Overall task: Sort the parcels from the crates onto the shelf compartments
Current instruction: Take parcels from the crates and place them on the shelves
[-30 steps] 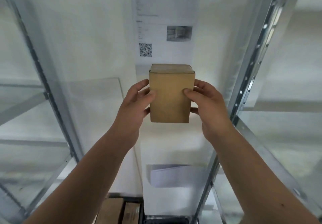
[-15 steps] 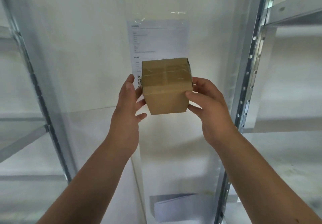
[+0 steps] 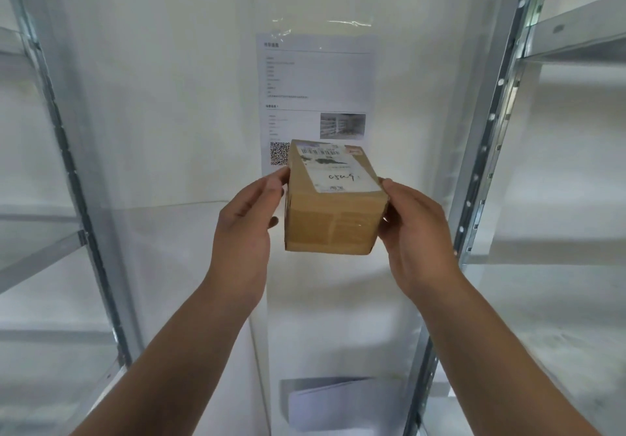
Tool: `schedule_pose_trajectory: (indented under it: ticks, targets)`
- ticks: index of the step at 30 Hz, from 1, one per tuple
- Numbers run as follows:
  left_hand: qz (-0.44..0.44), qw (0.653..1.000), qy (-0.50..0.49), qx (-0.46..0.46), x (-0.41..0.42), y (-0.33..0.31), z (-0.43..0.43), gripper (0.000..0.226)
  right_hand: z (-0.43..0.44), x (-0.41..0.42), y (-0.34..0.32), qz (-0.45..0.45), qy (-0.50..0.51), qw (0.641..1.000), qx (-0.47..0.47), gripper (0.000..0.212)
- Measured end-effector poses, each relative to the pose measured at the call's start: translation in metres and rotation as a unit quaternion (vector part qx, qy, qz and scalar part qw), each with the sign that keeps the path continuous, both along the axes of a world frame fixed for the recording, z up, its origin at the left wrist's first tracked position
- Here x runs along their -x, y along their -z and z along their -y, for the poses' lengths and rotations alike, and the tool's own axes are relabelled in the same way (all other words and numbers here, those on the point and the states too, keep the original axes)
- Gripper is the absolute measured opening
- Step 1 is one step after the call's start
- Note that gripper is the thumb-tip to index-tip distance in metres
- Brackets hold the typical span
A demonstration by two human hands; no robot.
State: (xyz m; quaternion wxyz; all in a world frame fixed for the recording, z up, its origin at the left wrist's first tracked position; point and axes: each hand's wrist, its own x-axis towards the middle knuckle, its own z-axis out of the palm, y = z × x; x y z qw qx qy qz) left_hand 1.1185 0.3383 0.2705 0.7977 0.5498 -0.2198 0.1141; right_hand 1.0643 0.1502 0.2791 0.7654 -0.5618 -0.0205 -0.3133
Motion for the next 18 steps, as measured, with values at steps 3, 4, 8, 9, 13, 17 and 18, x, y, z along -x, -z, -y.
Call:
schedule_pose_trajectory:
  ticks: [3, 4, 8, 9, 13, 17, 18]
  targets:
    - [-0.028, 0.994, 0.058, 0.088, 0.001, 0.005, -0.001, 0.03, 0.0, 0.002, 0.002, -0.002, 0.012, 1.0, 0.016, 0.023]
    - [-0.043, 0.99, 0.073, 0.112, 0.0, 0.007, -0.002, 0.024, 0.001, 0.003, 0.003, -0.001, 0.016, 0.999, 0.028, 0.025]
    - [-0.044, 0.992, 0.071, 0.093, -0.001, 0.012, -0.004, 0.022, 0.002, 0.0, 0.008, -0.012, 0.031, 0.997, 0.065, 0.026]
    - [-0.031, 0.996, 0.061, 0.063, 0.0, 0.012, -0.004, 0.02, 0.002, -0.001, 0.011, -0.011, 0.032, 0.997, 0.063, 0.028]
    - [0.006, 1.0, 0.025, -0.014, -0.001, 0.02, -0.006, 0.025, 0.001, -0.003, 0.022, 0.009, 0.031, 0.997, 0.072, 0.038]
    - [0.014, 0.999, 0.031, -0.037, -0.004, 0.029, -0.008, 0.054, -0.006, 0.002, 0.028, 0.006, 0.026, 0.996, 0.084, 0.063]
    - [0.013, 0.998, 0.039, -0.044, -0.005, 0.033, -0.009, 0.056, -0.009, 0.003, 0.03, 0.002, 0.029, 0.995, 0.094, 0.061]
